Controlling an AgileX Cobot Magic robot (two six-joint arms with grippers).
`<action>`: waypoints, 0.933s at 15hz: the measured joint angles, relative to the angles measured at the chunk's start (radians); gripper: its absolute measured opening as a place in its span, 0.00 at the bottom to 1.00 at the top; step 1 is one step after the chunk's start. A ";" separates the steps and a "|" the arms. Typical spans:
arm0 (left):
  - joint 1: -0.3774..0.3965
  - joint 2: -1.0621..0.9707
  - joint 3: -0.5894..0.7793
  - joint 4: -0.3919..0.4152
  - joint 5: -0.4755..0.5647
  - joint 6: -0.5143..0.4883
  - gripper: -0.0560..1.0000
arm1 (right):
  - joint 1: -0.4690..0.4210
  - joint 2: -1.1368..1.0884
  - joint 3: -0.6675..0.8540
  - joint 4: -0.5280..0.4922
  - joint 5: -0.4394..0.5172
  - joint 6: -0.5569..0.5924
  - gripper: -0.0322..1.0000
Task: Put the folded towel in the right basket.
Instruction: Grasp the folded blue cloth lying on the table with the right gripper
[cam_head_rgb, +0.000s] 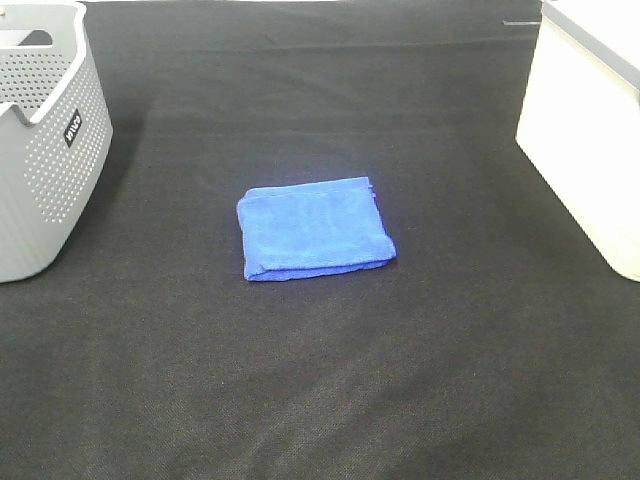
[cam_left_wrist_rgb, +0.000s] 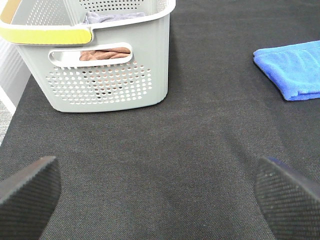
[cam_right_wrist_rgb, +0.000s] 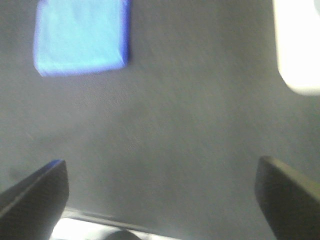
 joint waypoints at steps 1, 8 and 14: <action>0.000 0.000 0.000 0.000 0.000 0.000 0.98 | 0.000 0.070 -0.061 0.030 0.000 -0.009 0.97; 0.000 0.000 0.000 0.000 0.000 0.000 0.98 | 0.140 0.458 -0.205 0.282 -0.137 -0.169 0.97; 0.000 0.000 0.000 0.000 0.000 0.000 0.98 | 0.209 0.937 -0.531 0.297 -0.125 -0.169 0.96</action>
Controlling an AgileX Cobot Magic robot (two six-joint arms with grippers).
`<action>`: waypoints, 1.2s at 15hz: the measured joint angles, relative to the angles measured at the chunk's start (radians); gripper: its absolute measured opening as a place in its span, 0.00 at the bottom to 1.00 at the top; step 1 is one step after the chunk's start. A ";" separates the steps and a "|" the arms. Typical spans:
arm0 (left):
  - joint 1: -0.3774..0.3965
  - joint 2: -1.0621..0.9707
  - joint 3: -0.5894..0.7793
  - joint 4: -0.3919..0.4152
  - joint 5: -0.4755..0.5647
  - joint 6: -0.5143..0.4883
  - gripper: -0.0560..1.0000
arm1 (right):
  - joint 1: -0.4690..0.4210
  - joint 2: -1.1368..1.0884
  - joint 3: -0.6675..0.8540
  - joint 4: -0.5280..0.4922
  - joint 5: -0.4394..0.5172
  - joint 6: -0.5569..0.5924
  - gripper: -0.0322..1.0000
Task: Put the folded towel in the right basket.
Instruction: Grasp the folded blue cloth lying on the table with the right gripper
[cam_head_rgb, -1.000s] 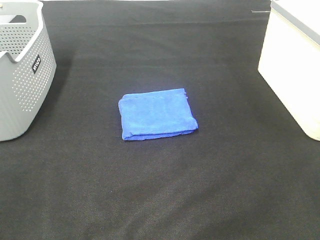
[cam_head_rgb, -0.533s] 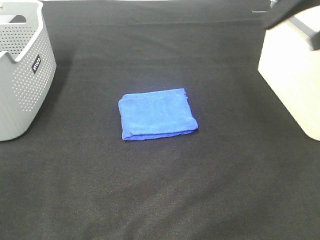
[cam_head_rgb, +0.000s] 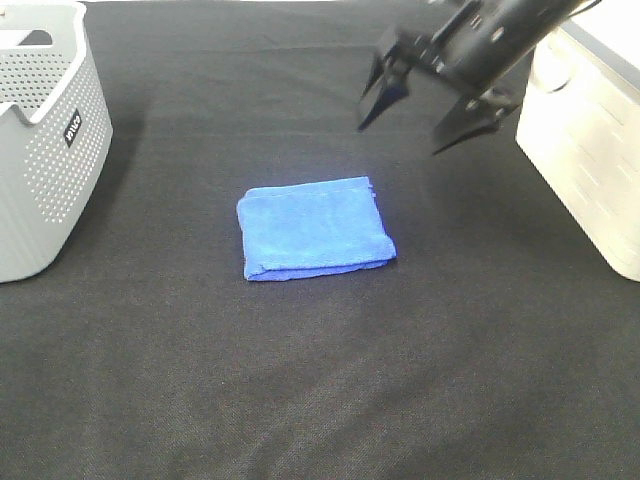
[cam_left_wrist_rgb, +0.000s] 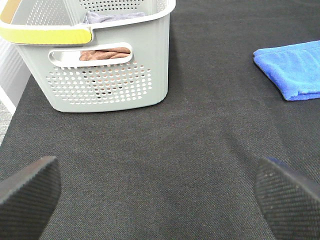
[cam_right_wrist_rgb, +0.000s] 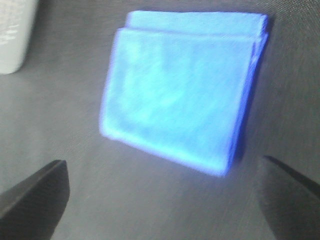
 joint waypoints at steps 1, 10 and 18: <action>0.000 0.000 0.000 0.000 0.000 0.000 0.98 | 0.000 0.078 -0.060 0.000 0.021 0.001 0.96; 0.000 0.000 0.000 0.000 0.000 0.000 0.98 | -0.045 0.396 -0.261 0.000 0.068 0.045 0.96; 0.000 0.000 0.000 0.000 0.000 0.000 0.98 | 0.027 0.452 -0.289 0.089 0.060 0.045 0.93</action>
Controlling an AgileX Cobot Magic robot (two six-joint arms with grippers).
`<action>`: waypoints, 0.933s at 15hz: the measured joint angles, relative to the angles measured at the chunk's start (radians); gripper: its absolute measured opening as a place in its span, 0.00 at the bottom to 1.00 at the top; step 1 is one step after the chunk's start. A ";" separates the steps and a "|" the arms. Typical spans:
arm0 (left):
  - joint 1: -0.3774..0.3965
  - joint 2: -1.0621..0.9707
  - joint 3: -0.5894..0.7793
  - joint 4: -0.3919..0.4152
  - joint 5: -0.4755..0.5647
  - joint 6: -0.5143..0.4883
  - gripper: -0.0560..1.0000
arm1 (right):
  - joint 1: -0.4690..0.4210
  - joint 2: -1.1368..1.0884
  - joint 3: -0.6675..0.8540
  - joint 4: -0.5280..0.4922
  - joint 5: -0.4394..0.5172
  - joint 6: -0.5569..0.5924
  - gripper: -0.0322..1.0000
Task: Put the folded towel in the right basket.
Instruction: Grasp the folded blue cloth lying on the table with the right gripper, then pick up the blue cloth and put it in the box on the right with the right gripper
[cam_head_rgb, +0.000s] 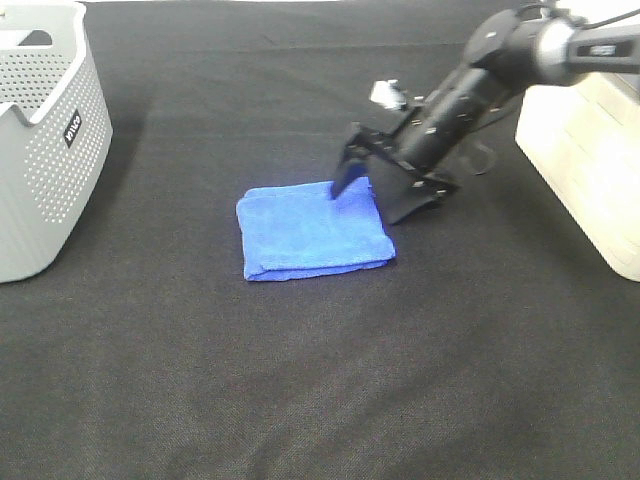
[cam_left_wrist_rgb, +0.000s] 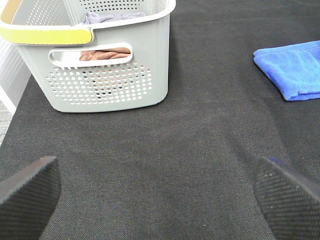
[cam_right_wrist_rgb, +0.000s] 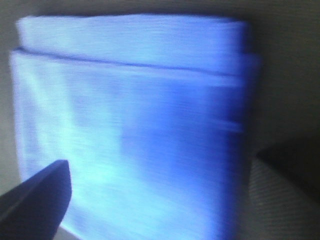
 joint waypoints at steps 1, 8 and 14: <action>0.000 0.000 0.000 0.000 0.000 0.000 0.98 | 0.031 0.008 -0.004 0.021 -0.009 0.000 0.90; 0.000 0.000 0.000 0.001 0.000 0.000 0.98 | 0.078 0.044 -0.003 0.037 -0.031 0.000 0.17; 0.000 0.000 0.000 0.001 0.000 0.000 0.98 | 0.081 0.071 -0.134 -0.021 0.118 0.000 0.17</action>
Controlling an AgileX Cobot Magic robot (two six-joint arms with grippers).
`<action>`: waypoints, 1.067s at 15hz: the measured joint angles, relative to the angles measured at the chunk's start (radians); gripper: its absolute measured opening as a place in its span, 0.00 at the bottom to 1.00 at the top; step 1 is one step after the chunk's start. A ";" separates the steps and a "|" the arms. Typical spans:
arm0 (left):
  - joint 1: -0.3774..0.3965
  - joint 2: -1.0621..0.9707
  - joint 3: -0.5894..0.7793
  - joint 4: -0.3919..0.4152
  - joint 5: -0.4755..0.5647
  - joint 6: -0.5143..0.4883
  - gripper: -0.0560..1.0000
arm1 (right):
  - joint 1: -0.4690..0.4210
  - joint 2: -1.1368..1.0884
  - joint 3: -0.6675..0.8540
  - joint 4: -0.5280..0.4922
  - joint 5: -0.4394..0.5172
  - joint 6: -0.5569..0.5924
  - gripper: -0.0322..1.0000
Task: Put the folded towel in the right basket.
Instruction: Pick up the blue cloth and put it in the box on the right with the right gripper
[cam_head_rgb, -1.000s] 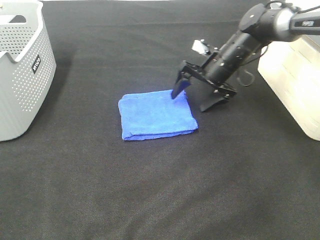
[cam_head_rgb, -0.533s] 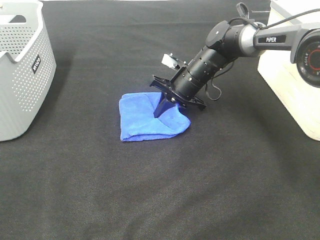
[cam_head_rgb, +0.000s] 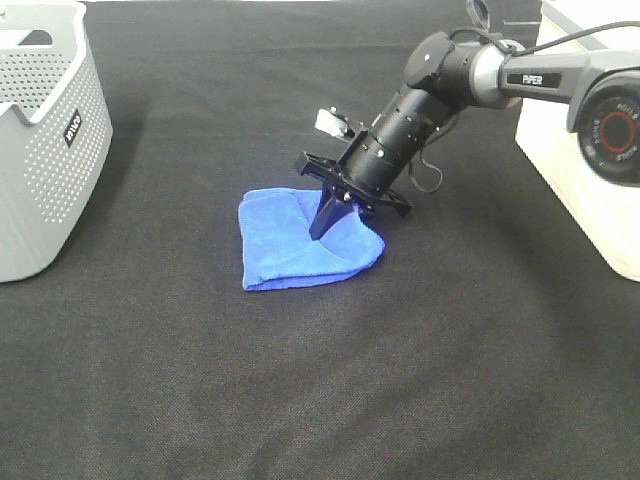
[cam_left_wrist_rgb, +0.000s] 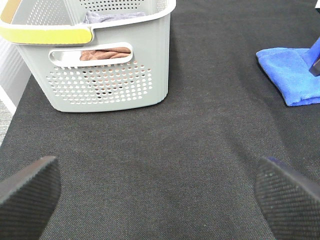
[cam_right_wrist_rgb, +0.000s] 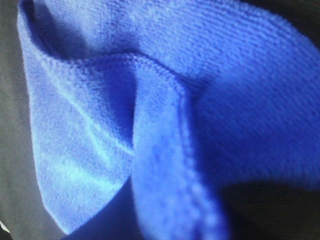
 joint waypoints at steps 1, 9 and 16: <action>0.000 0.000 0.000 0.000 0.000 0.000 0.98 | 0.002 0.004 -0.071 -0.016 0.026 0.013 0.17; 0.000 0.000 0.000 0.000 0.000 0.000 0.98 | 0.007 -0.238 -0.176 -0.214 0.034 0.081 0.17; 0.000 0.000 0.000 0.000 0.000 0.000 0.98 | -0.235 -0.606 -0.177 -0.298 0.039 0.091 0.17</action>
